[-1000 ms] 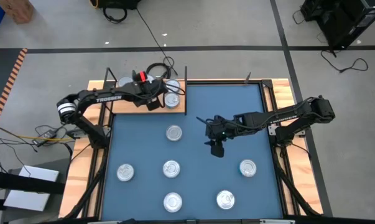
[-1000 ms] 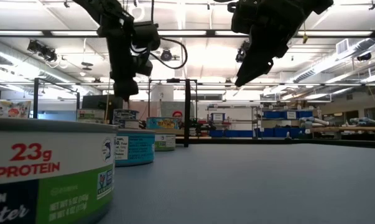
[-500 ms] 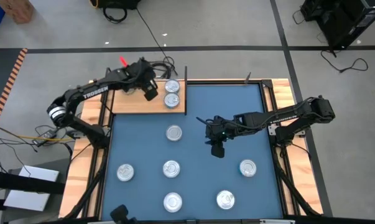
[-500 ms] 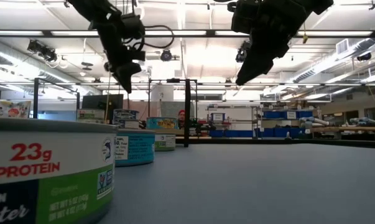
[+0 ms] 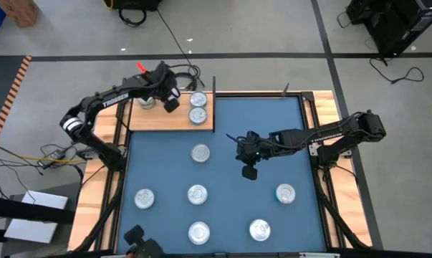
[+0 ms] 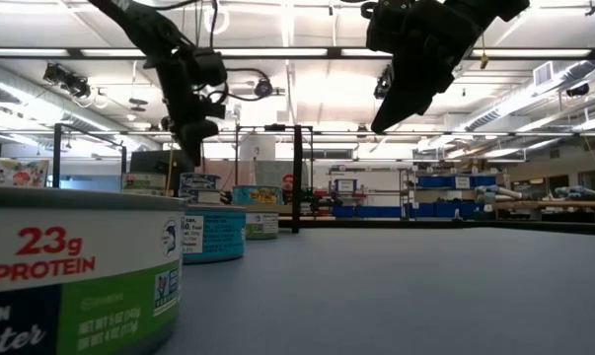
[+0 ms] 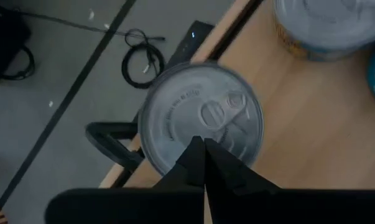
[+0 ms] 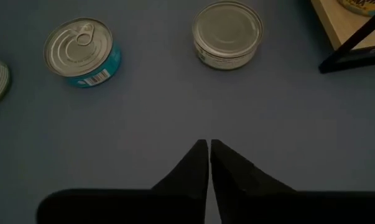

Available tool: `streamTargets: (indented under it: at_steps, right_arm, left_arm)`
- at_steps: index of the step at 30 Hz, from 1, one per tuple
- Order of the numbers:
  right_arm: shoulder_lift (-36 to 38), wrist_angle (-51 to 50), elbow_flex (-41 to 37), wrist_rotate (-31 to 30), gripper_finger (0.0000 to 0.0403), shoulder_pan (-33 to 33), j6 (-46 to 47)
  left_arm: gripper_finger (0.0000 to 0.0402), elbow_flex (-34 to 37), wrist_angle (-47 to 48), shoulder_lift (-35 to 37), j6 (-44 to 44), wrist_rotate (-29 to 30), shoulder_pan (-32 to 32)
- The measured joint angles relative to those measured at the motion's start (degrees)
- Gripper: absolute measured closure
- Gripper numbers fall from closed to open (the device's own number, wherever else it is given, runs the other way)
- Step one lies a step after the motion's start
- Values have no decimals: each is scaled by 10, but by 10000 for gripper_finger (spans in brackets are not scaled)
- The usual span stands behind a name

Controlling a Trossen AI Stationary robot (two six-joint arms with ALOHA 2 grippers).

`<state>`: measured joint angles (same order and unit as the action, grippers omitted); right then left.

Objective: Stack canned seafood by type on shelf
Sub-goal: Stack the blue tuna can on top of the blue tuna can on the shelf

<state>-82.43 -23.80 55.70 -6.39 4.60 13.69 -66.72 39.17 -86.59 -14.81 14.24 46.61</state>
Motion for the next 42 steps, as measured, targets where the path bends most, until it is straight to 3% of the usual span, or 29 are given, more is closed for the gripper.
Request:
streamTargets:
  at_steps: [7, 27, 34, 42]
  right_arm:
    - [0, 1, 0, 0, 398, 0, 0]
    - [0, 0, 0, 20, 393, 0, 2]
    - [0, 0, 0, 14, 394, 0, -23]
    - [0, 143, -65, 13, 400, -7, -62]
  left_arm:
    - [401, 6, -3, -20, 0, -23, 0]
    - [401, 4, 40, -23, 5, -50, -25]
    - [401, 9, 33, 9, 31, -50, -36]
    - [401, 150, -129, 128, 69, -51, -91]
